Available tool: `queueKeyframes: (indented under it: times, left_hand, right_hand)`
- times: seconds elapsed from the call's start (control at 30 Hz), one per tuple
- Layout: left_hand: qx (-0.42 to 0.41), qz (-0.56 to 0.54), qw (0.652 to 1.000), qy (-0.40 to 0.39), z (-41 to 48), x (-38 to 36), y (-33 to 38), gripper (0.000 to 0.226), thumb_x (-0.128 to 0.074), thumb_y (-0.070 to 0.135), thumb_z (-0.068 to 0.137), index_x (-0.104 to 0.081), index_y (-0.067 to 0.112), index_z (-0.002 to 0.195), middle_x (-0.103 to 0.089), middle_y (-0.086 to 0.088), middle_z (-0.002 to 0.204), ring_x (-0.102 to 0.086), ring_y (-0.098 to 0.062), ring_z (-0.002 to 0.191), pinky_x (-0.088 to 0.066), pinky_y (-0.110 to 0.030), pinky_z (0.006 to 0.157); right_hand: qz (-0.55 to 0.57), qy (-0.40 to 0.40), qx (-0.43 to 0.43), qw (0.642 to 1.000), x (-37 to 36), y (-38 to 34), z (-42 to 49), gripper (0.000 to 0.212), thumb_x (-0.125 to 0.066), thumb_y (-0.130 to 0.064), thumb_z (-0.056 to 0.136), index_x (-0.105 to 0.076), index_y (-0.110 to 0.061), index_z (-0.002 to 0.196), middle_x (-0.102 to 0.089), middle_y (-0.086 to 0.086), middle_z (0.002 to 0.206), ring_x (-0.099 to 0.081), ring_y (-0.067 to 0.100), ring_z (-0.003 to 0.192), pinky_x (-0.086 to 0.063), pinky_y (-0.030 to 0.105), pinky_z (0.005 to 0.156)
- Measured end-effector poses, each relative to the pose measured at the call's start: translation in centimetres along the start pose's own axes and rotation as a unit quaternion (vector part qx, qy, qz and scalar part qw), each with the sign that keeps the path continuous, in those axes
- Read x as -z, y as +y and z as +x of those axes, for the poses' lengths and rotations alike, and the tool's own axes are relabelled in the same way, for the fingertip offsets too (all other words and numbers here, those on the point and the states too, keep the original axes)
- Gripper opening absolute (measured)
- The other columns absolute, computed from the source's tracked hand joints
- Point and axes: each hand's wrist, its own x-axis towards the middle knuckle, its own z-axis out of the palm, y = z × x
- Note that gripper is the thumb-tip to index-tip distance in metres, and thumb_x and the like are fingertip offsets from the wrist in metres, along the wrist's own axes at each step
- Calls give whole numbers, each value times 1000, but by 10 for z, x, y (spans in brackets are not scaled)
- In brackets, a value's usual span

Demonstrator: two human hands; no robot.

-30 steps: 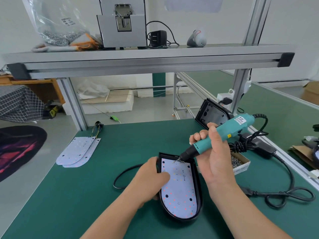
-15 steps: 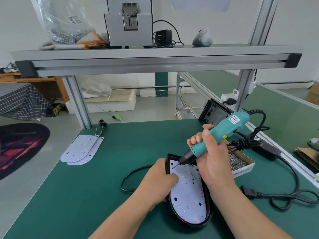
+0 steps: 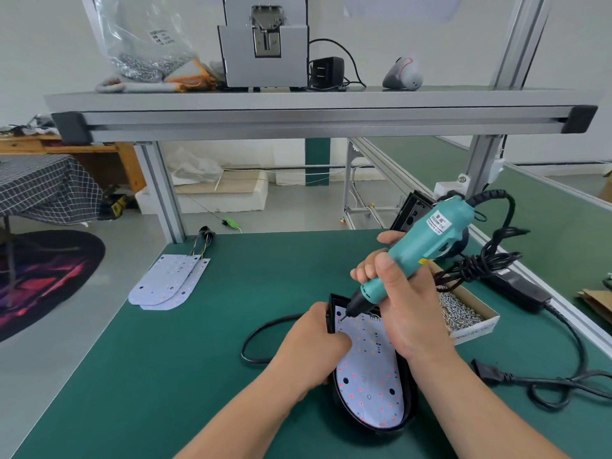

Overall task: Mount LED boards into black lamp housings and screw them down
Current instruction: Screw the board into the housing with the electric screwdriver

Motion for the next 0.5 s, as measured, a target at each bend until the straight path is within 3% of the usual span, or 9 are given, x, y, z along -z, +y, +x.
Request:
queueKeyframes:
  times: [0.2, 0.37, 0.43, 0.5]
  left_hand:
    - [-43, 1, 999, 1, 1, -1, -3, 14, -51, 13, 74, -49, 14, 87, -38, 1, 74, -31, -20, 70, -26, -39, 65]
    - [-50, 12, 999, 3, 0, 1, 0, 12, -50, 11, 73, -41, 10, 81, -33, -1, 73, -27, -22, 71, -23, -42, 66]
    - [-51, 14, 999, 1, 0, 2, 2, 13, -50, 9, 74, -41, 7, 83, -32, -2, 75, -26, -23, 72, -22, -43, 67]
    - [-44, 4, 999, -3, -1, 2, 2, 15, -49, 8, 76, -45, 3, 88, -34, -3, 75, -27, -23, 71, -23, -43, 65]
  right_hand:
    - [-4, -20, -35, 999, -4, -2, 3, 11, -64, -14, 96, -55, -18, 102, -46, 7, 75, -50, 24, 67, -54, 40, 75]
    - [-6, -71, -55, 996, -5, -3, 4, 14, -69, -17, 90, -56, -19, 97, -44, 9, 77, -47, 26, 69, -53, 43, 84]
    - [-21, -84, -42, 995, -3, -2, 1, 15, -69, -17, 89, -63, -20, 102, -49, 8, 81, -52, 26, 73, -52, 49, 89]
    - [-24, -76, -34, 996, 0, -1, -2, 33, -68, -15, 90, -63, -21, 122, -55, 8, 80, -58, 25, 78, -49, 55, 94]
